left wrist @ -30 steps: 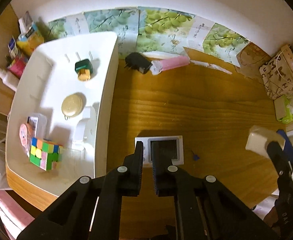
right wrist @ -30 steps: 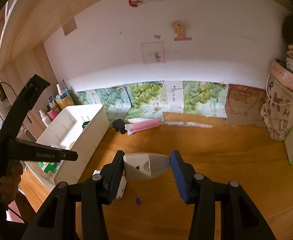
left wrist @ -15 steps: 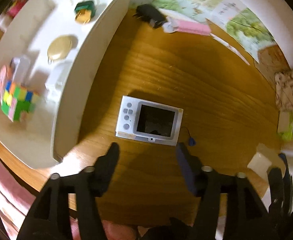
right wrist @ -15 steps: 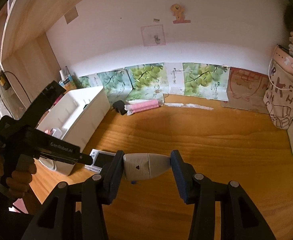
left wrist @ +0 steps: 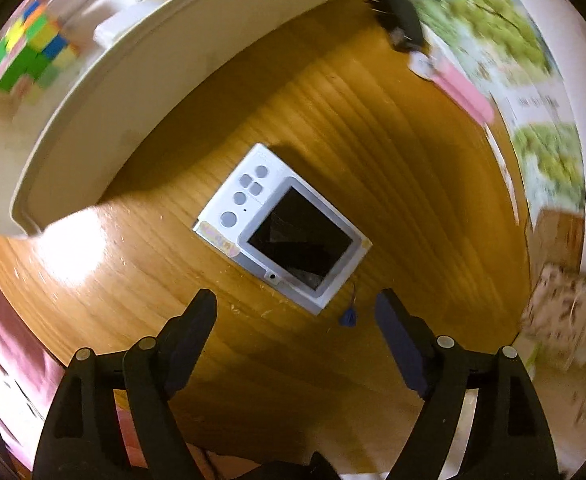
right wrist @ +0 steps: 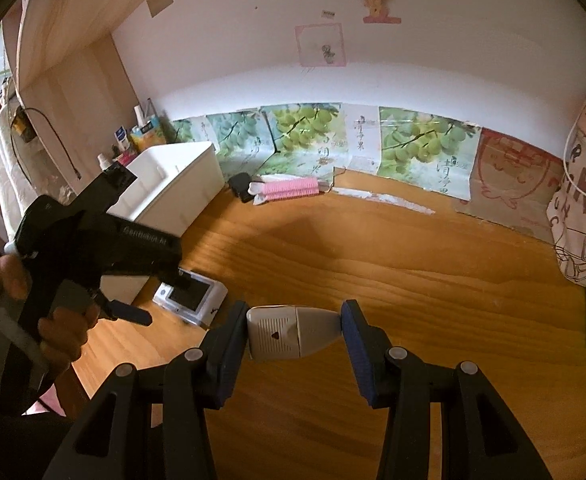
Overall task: Organize rigid objects
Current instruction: 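Lift the white device with the left tool while the right tool holds the beige block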
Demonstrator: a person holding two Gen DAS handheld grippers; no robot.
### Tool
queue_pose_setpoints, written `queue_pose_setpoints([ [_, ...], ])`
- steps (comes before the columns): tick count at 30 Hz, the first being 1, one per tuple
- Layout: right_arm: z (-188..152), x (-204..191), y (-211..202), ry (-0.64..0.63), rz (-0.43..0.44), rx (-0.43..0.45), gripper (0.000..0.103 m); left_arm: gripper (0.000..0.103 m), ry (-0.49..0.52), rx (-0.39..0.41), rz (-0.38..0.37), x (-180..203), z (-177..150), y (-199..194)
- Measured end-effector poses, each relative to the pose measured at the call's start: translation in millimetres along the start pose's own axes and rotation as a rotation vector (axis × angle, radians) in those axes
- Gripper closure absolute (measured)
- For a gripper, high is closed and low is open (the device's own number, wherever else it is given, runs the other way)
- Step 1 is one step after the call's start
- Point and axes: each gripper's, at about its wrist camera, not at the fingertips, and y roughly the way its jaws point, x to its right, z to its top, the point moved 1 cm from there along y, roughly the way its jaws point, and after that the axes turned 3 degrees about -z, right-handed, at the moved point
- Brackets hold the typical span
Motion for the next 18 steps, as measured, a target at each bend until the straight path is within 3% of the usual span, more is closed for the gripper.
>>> queue_pose_setpoints([
  [7, -1, 5, 5, -0.025, 0.03, -0.034, 0.056, 0.019, -0.128, -0.002, 0.017, -8, 10, 11],
  [18, 2, 11, 17, -0.053, 0.066, -0.069, 0.056, 0.018, -0.206, 0.037, 0.056, -3, 30, 15],
])
